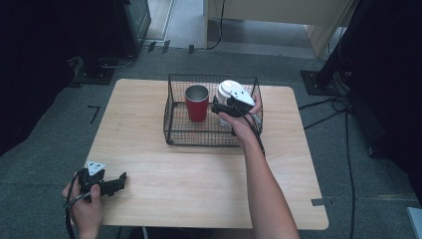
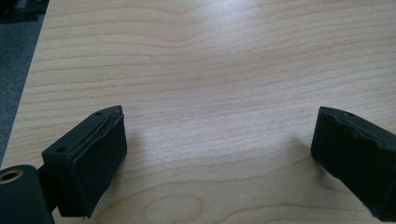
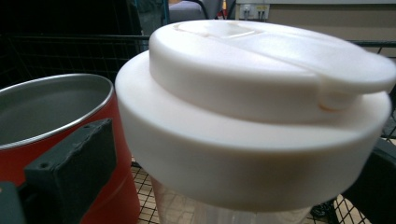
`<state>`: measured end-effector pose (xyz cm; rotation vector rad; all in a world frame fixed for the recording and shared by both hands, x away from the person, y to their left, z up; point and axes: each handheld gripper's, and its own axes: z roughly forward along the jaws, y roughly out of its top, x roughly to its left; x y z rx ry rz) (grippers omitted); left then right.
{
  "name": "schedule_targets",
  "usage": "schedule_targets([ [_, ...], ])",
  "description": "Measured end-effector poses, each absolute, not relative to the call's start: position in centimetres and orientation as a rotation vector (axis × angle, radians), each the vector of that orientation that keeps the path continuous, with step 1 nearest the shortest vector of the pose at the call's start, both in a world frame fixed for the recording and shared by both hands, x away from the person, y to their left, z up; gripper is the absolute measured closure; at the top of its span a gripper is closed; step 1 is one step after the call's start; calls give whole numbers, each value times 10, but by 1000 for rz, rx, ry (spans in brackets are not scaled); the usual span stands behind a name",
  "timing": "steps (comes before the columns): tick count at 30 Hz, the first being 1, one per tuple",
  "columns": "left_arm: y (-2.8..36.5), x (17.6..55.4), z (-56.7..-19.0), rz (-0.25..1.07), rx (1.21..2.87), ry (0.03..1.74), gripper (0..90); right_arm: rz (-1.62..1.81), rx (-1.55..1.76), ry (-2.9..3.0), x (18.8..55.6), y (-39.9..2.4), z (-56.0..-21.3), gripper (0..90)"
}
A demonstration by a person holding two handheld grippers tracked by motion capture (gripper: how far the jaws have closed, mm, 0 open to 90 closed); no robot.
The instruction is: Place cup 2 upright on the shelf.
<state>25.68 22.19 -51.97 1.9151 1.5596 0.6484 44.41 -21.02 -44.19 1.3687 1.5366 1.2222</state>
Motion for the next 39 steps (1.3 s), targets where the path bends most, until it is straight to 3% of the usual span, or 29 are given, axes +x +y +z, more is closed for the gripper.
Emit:
schedule_targets([
  [39,222,257,-520,649,1917,1558,42,1240,1308,1461,422,-223,-393,0],
])
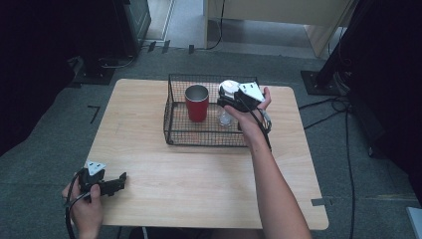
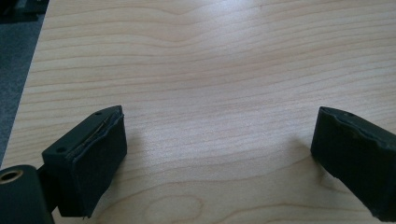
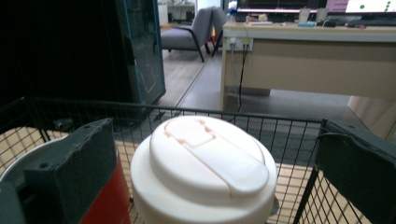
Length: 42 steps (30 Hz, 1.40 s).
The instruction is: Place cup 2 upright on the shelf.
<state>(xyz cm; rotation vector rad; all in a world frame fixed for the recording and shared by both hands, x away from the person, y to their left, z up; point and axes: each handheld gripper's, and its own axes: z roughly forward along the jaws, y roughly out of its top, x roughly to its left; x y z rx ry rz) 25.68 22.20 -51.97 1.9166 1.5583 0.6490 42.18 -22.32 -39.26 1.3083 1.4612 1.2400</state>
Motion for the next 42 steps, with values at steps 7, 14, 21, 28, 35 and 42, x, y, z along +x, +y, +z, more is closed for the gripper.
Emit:
schedule_targets([
  [7,222,257,-520,649,1914,1559,42,1237,1357,1519,409,-229,-392,0],
  [14,222,257,-520,649,1917,1558,42,1204,1410,1577,392,-233,-396,0],
  [21,222,257,-520,649,1916,1558,42,1192,1415,1598,374,-242,-401,0],
  [28,222,257,-520,650,1917,1558,42,1196,1403,1613,351,-250,-402,0],
  [35,222,257,-520,649,1915,1559,42,1188,1394,1621,329,-260,-404,0],
  [42,222,257,-520,649,1916,1558,42,1163,1375,1620,310,-271,-412,0],
])
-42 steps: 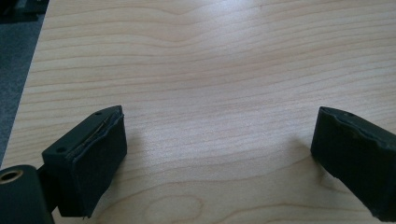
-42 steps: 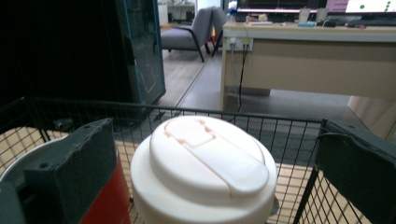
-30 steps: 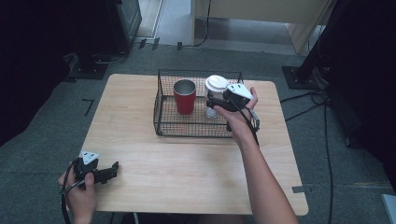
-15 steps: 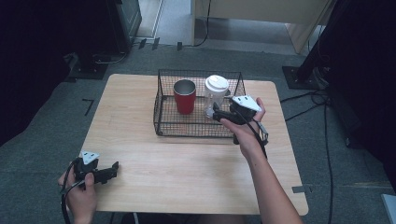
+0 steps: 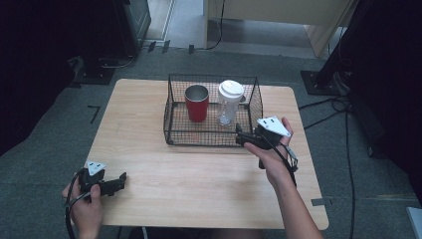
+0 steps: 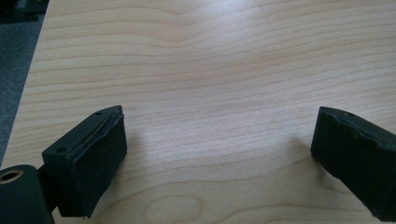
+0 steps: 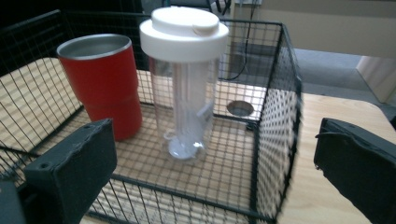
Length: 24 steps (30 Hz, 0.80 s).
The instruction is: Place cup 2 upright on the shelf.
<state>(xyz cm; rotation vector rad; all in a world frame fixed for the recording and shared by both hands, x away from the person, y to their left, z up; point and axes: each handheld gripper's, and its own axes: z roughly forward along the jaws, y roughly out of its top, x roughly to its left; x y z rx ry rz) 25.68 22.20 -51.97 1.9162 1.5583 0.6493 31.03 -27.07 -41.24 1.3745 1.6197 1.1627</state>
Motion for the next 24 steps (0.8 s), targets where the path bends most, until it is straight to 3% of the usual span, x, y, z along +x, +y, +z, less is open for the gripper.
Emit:
schedule_targets([
  [24,222,257,-520,650,1916,1558,42,1125,1456,1590,261,-319,-454,0],
])
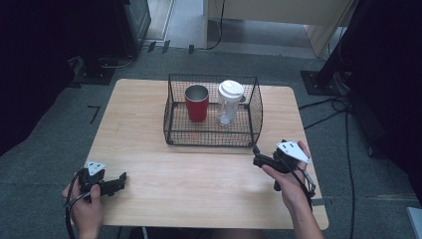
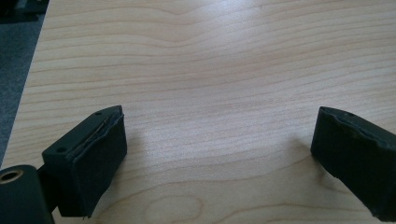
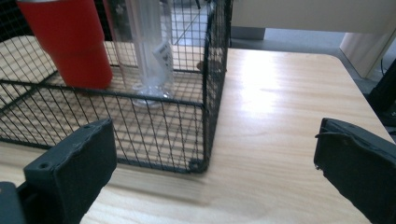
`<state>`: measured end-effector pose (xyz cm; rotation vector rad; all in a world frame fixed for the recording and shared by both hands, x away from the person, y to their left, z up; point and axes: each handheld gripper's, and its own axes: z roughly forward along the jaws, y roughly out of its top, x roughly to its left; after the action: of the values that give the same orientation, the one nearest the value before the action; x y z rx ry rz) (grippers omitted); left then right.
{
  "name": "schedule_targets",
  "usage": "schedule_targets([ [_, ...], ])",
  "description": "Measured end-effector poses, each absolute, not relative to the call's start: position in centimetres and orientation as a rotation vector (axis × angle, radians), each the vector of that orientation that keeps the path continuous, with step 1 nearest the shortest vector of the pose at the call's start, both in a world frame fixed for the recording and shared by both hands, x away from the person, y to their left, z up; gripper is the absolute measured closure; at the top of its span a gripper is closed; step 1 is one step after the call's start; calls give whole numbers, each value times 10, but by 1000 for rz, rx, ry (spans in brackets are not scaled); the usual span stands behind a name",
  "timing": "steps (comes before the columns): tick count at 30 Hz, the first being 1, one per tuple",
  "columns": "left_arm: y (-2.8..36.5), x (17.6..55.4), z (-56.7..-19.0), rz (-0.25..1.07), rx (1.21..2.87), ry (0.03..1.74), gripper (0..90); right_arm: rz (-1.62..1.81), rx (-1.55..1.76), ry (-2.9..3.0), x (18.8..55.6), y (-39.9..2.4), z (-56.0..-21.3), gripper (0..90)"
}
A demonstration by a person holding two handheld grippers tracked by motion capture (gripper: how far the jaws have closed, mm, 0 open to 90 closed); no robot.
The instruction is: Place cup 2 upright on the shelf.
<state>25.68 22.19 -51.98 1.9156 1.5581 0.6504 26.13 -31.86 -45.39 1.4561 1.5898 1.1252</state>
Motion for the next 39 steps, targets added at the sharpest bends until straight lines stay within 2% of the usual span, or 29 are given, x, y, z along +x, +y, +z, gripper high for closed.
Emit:
schedule_targets([
  [39,222,257,-520,650,1917,1559,42,976,1619,1544,217,-390,-510,0],
])
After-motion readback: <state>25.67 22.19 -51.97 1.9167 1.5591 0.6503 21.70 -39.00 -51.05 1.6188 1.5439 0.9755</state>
